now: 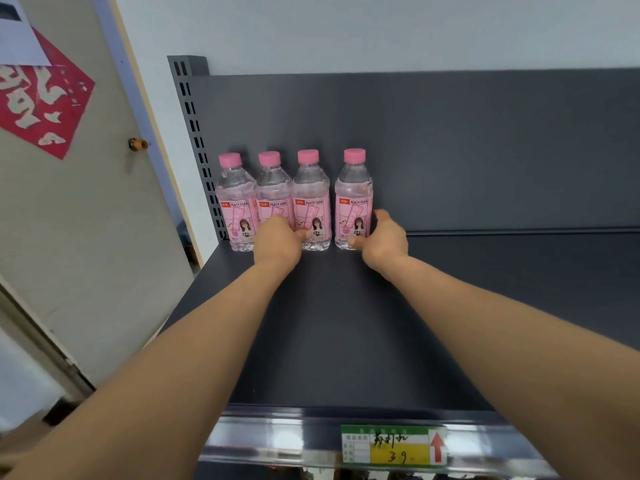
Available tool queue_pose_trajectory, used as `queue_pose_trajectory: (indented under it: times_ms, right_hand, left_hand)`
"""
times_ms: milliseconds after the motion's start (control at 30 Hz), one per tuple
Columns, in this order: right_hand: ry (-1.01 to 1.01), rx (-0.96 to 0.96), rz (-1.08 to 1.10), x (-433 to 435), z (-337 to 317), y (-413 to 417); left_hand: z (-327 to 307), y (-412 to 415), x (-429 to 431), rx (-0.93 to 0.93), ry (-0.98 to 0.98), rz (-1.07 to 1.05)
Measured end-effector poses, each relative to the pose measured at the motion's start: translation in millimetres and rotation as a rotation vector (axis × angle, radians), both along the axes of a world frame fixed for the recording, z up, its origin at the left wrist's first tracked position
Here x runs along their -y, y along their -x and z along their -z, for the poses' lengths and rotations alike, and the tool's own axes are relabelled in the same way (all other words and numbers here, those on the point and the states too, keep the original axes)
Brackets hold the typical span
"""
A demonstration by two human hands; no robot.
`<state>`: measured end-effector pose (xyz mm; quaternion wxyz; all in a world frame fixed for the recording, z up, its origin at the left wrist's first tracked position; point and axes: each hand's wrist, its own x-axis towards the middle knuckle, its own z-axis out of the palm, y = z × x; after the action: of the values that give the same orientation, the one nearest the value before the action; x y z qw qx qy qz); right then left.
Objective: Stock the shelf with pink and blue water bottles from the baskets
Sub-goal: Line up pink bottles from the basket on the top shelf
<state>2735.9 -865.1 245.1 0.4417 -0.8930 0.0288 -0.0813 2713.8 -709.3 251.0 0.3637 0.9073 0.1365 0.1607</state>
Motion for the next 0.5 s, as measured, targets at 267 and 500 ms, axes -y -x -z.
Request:
queue_pose_trajectory:
  times_ms: [267,500]
  right_hand:
    - [0.012,-0.028,0.099,0,-3,11]
    - [-0.1,0.068,-0.031,52,-26,74]
  left_hand:
    - [-4,10,7,-0.004,0.07,0.079]
    - [-27,75,54,0.038,0.24,0.35]
